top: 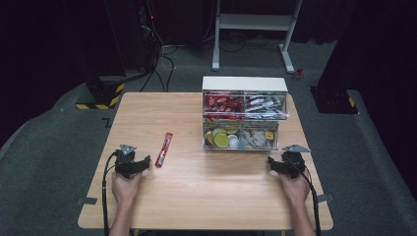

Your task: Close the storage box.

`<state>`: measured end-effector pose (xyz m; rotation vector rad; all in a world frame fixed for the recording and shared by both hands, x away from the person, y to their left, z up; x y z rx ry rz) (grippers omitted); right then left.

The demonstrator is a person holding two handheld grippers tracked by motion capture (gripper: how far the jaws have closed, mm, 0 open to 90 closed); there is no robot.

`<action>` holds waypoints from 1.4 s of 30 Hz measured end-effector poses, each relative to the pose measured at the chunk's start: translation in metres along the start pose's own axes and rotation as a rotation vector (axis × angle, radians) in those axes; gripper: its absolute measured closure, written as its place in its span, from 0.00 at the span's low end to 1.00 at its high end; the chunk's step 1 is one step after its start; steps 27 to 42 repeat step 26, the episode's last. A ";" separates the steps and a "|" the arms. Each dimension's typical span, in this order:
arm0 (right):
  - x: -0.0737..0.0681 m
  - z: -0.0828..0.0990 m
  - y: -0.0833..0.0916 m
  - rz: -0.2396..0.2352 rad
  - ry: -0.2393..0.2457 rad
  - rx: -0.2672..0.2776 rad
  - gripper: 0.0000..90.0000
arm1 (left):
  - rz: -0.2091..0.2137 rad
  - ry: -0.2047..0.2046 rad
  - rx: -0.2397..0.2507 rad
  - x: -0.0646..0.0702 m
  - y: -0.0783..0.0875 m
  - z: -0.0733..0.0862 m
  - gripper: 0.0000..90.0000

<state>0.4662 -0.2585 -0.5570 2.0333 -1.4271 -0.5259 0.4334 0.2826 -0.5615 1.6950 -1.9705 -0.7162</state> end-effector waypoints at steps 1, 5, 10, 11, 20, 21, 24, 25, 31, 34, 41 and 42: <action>0.000 0.000 0.000 0.000 -0.004 0.000 0.30 | 0.001 0.000 0.001 0.000 0.000 0.000 0.30; 0.000 0.000 0.000 0.000 -0.002 0.000 0.30 | 0.004 -0.001 0.000 0.001 0.000 0.000 0.30; 0.000 0.000 0.000 0.001 -0.005 0.000 0.31 | 0.006 -0.001 0.002 0.001 0.000 0.001 0.30; 0.000 0.000 0.000 0.002 -0.005 0.000 0.31 | 0.005 -0.002 0.004 0.001 0.001 0.001 0.30; 0.000 0.000 0.000 0.000 -0.005 0.000 0.31 | 0.010 -0.002 0.001 0.001 0.001 0.001 0.30; 0.000 0.000 0.000 0.000 -0.005 0.000 0.31 | 0.011 -0.002 0.001 0.001 0.001 0.001 0.30; 0.000 0.000 0.000 0.000 -0.005 0.000 0.31 | 0.016 -0.001 0.004 0.001 0.001 0.001 0.30; 0.000 0.000 0.000 0.000 -0.005 0.000 0.31 | 0.016 -0.001 0.004 0.001 0.001 0.001 0.30; 0.000 0.000 0.000 0.000 -0.005 0.000 0.31 | 0.018 -0.002 0.005 0.001 0.001 0.001 0.30; 0.000 0.000 0.000 0.000 -0.005 0.000 0.31 | 0.018 -0.002 0.005 0.001 0.001 0.001 0.30; 0.000 0.000 0.000 0.000 -0.005 0.000 0.31 | 0.018 -0.002 0.005 0.001 0.001 0.001 0.30; 0.000 0.000 0.000 0.000 -0.005 0.000 0.31 | 0.018 -0.002 0.005 0.001 0.001 0.001 0.30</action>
Point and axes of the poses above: each handheld gripper's, and its own axes: y roughly backward along the jaws, z roughly out of its underside, x roughly to its right, the point moved 5 cm from there along -y, roughly forward along the jaws, and after that the axes turned 2 degrees about x, right-handed, at the moved point
